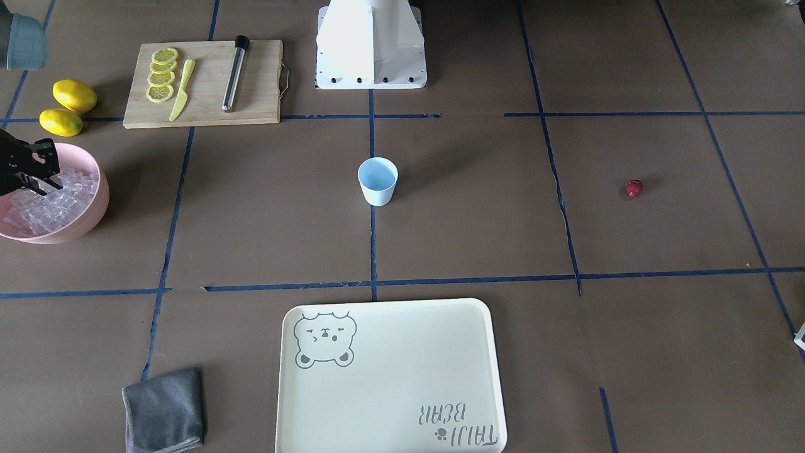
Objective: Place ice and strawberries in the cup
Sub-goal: 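Carry the ice with the right gripper over the blue cup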
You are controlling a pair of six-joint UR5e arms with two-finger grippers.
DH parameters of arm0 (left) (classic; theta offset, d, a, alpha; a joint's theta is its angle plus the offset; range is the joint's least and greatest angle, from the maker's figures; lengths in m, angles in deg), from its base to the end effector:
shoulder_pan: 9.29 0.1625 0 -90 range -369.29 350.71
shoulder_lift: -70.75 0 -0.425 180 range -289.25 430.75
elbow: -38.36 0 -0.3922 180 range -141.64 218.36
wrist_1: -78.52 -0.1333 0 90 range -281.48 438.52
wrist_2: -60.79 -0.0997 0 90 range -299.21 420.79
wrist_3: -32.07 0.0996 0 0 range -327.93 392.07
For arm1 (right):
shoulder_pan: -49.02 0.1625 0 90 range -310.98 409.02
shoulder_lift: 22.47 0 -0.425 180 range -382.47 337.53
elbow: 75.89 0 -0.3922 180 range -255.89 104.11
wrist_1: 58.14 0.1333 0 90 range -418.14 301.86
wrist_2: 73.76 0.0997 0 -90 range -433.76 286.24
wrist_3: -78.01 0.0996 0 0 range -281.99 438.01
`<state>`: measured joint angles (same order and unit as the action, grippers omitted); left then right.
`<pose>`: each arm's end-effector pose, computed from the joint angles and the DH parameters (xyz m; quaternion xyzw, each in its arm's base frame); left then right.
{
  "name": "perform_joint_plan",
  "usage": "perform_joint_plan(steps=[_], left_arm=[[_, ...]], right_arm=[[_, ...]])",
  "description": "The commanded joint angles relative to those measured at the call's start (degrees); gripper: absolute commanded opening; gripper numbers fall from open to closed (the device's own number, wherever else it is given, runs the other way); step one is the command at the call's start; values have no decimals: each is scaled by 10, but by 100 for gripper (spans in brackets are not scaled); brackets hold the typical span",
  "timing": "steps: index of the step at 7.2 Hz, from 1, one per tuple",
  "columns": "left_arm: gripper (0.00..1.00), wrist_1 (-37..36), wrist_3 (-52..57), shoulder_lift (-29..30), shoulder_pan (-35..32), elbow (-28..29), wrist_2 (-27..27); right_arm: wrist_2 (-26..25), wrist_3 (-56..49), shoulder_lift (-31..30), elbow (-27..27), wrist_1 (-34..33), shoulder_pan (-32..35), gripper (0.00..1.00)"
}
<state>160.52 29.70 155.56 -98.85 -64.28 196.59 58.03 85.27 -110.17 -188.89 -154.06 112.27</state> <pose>-0.0584 -0.4499 0.6053 -0.0140 0.3889 -0.0174 0.9210 -0.1609 -0.4680 0.4565 0.0476 -0.3822 -0.2150 0.8975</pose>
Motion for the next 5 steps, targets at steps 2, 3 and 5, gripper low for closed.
perform_joint_plan(steps=[2, 3, 5], left_arm=[[100, -1, -1, 0, 0, 2, 0], [100, -1, 0, 0, 0, 3, 0], [100, 0, 0, 0, 0, 7, 0]], right_arm=[[23, 123, 97, -50, -42, -40, 0], [18, 203, 142, -48, -40, -84, 0], [-18, 355, 237, -33, -37, -164, 0]])
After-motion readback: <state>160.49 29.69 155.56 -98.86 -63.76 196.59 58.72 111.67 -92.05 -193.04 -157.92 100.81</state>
